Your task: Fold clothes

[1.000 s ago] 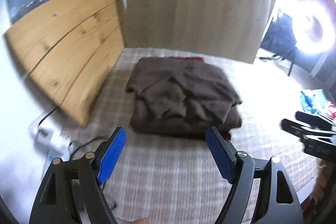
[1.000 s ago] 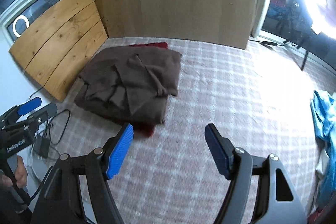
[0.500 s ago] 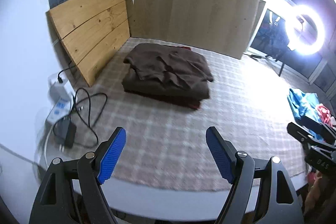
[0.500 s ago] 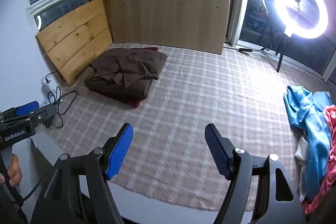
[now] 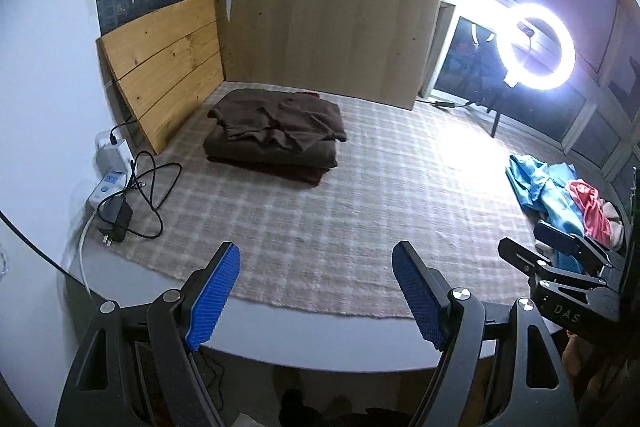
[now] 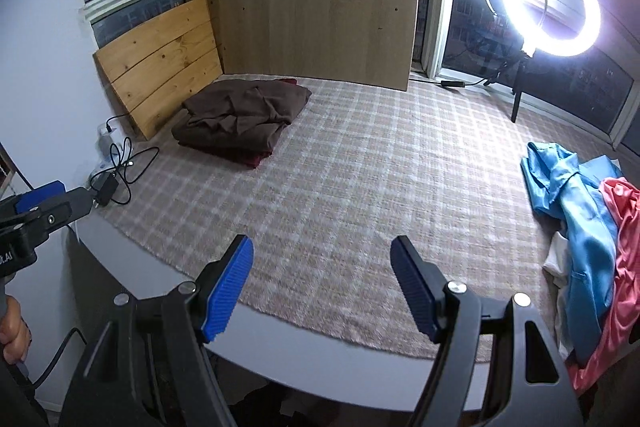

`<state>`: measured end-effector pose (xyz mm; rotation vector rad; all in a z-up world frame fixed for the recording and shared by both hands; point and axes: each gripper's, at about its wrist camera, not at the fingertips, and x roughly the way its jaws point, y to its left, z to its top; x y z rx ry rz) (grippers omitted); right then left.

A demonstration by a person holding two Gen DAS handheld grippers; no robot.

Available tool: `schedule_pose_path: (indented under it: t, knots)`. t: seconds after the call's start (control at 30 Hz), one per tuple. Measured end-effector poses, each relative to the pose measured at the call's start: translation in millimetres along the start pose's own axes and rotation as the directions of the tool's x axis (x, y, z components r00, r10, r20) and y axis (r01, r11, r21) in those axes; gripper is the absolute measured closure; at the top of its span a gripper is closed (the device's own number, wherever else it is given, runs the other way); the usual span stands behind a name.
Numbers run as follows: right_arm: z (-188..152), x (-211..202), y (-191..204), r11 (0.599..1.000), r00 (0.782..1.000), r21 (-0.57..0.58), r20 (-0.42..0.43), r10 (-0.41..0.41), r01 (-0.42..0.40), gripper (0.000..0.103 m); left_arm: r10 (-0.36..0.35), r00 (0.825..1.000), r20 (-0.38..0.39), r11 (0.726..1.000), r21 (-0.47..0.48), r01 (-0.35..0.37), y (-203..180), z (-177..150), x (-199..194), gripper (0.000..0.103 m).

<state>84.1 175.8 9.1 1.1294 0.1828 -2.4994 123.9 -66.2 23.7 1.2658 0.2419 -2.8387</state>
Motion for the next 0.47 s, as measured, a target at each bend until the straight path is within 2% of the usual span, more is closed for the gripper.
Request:
schedule_pose_path:
  t: [0.33,0.47]
  knots:
    - [-8,-14,-14,1.0,1.0,-0.003,0.006,0.005,-0.005,0.032,0.01,0.999,0.031,1.0,0.029,-0.011,-20,0,-15,0.026]
    - [-8,-17,-20,1.0,1.0,-0.003,0.012,0.01,-0.01,0.032,0.028,0.997,0.067,0.999,0.043,-0.031,-25,-2,-22,0.026]
